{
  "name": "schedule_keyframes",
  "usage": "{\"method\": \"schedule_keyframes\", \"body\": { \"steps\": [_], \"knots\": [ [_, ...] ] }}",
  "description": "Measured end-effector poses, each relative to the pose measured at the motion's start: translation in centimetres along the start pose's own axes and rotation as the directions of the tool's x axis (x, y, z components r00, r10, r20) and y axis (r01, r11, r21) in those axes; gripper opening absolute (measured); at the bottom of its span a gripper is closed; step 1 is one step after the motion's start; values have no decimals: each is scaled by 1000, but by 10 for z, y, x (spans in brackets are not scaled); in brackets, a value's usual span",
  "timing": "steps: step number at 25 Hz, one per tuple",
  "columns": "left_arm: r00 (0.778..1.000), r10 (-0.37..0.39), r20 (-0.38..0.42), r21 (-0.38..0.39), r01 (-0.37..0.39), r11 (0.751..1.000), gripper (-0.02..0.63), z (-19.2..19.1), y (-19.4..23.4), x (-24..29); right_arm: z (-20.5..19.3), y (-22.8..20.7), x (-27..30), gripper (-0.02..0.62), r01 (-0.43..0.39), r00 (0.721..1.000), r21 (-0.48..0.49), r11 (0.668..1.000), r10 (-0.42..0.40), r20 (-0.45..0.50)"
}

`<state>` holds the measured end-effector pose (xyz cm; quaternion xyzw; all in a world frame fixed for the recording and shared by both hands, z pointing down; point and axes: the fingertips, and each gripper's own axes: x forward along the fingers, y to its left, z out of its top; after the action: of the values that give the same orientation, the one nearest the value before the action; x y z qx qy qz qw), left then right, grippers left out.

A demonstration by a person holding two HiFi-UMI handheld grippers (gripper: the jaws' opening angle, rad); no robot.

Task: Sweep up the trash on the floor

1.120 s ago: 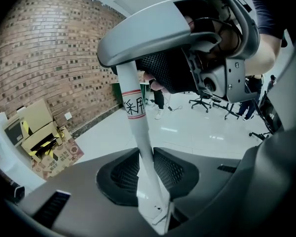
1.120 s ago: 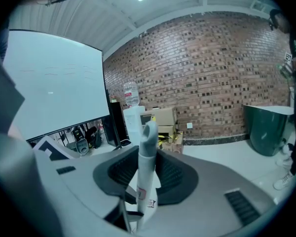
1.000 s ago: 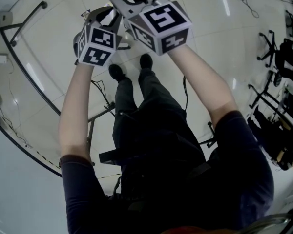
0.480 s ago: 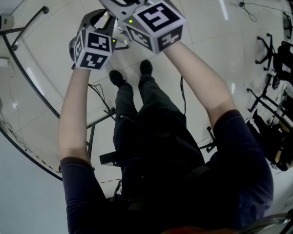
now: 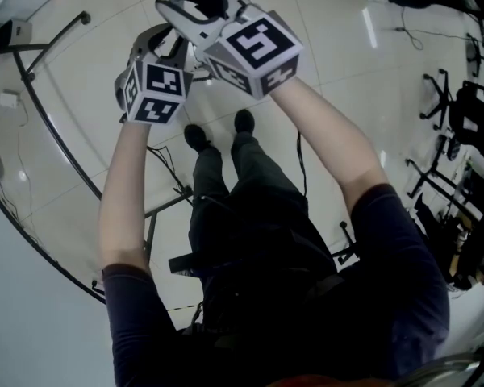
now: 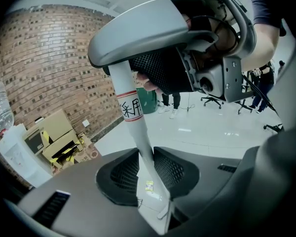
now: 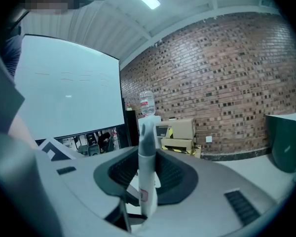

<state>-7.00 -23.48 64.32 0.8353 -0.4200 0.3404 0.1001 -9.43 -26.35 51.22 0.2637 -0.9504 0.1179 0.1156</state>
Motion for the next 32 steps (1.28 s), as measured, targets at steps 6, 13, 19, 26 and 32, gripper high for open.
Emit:
{"method": "schedule_keyframes", "body": {
  "steps": [6, 13, 19, 26, 32],
  "knots": [
    [1000, 4, -6, -25, -4, 1000, 91, 0, 10, -11, 8, 15, 1, 121, -29, 1000, -10, 1000, 29, 4],
    [999, -43, -10, -29, 43, 999, 86, 13, -10, -47, 26, 44, -27, 120, -36, 999, -12, 999, 36, 6],
    [993, -97, 63, 19, 96, 995, 84, 75, -42, -134, 100, 101, -100, 121, -120, 988, -77, 990, 127, 90],
    [967, -100, 233, 133, 70, 989, 86, 155, -48, -232, 210, 150, -162, 120, -198, 944, -176, 964, 236, 233],
    [927, -90, 363, 251, -5, 968, 91, 197, -69, -299, 258, 196, -218, 120, -161, 913, -267, 950, 247, 325]
  ]
}}
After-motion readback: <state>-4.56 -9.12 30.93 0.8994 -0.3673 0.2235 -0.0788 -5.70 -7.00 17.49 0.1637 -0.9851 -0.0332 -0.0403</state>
